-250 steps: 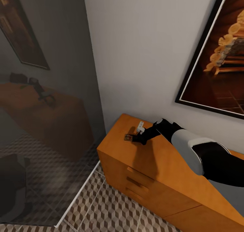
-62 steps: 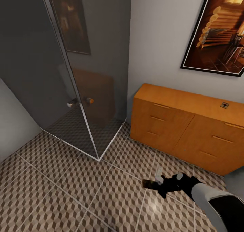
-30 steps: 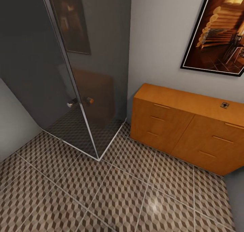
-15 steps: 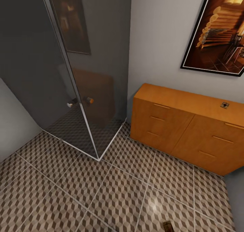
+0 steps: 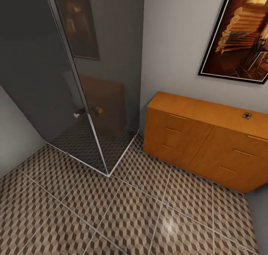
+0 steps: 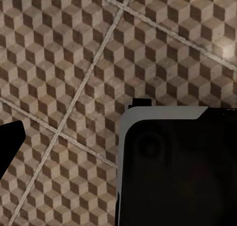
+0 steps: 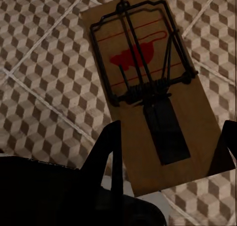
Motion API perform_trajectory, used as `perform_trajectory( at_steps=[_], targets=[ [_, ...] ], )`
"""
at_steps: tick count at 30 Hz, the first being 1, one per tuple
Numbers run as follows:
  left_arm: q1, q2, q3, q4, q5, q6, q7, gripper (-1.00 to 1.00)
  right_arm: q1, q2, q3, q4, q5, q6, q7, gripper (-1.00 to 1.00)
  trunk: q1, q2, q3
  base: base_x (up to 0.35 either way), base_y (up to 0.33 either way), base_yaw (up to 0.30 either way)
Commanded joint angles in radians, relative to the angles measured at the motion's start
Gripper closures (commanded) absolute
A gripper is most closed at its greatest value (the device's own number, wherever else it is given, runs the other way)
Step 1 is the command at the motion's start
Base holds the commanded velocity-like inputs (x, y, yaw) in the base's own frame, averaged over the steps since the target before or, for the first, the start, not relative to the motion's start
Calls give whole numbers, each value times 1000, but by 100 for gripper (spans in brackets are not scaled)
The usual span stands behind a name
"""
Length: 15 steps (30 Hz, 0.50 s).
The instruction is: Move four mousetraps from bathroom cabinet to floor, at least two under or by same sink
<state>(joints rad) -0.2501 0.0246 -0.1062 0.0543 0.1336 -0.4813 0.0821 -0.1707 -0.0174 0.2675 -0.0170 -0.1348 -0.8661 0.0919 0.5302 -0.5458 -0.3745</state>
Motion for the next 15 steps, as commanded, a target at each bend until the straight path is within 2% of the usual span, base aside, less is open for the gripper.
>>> perform_trajectory(
  at_steps=[1,3,7,15],
  targets=[
    [-2,0,-9,4,9,-6,1,-100,8,0,2,2,-11,-10,-8,100,0,-1,-1,0,0,0],
    [-2,0,-9,4,9,-6,1,-100,18,3,2,4,-12,-14,-61,100,0,-1,-1,0,0,0],
    [-2,1,-8,4,9,-6,1,-100,25,37,1,2,-11,-16,-172,100,0,-1,-1,0,0,0],
    [-2,1,-7,3,9,-6,1,-100,26,51,1,-1,-12,-21,-205,100,0,-1,-1,0,0,0]
  ],
)
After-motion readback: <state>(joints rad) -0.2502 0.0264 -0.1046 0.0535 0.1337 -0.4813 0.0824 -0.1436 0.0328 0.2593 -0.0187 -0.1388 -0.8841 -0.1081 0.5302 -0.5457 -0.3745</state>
